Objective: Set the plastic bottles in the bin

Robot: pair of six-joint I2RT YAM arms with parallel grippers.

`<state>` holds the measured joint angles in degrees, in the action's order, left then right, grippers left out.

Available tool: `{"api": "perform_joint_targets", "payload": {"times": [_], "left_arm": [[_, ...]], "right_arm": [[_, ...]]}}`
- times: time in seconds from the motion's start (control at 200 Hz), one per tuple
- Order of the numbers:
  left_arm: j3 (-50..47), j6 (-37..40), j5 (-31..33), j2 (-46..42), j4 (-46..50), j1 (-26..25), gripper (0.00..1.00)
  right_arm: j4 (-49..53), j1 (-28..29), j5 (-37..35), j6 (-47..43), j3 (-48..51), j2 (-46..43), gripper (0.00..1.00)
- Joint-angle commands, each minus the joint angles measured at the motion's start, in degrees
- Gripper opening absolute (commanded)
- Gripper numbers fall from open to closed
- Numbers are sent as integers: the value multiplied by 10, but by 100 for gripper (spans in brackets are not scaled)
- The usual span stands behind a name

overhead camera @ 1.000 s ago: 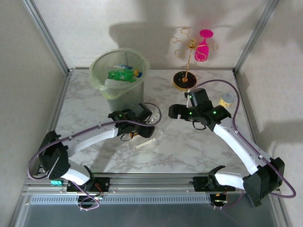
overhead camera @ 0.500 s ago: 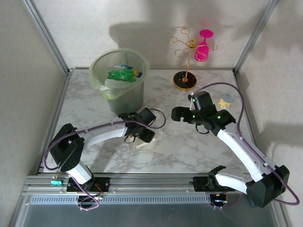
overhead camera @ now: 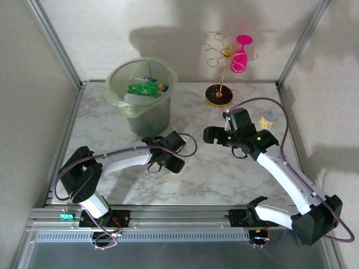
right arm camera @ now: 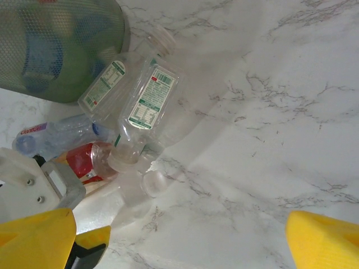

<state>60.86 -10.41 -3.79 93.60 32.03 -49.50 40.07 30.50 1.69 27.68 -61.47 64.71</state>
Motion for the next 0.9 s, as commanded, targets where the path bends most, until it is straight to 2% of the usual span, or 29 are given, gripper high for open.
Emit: {"api": "perform_joint_targets", "payload": {"times": [0.0,0.12,0.365,0.626,0.896], "left_arm": [[-7,12,-14,8,14,-8,70],[-7,14,-33,7,16,-11,70],[-9,8,-25,15,15,-18,71],[7,5,-20,24,24,-19,79],[27,-7,55,43,43,-22,79]], "right_arm": [[2,-3,-1,-10,6,2,96],[2,-3,1,-10,7,0,96],[3,-3,1,-12,11,-2,96],[-2,-3,-1,-13,21,-7,96],[-7,-3,-3,-12,26,-7,96]]}}
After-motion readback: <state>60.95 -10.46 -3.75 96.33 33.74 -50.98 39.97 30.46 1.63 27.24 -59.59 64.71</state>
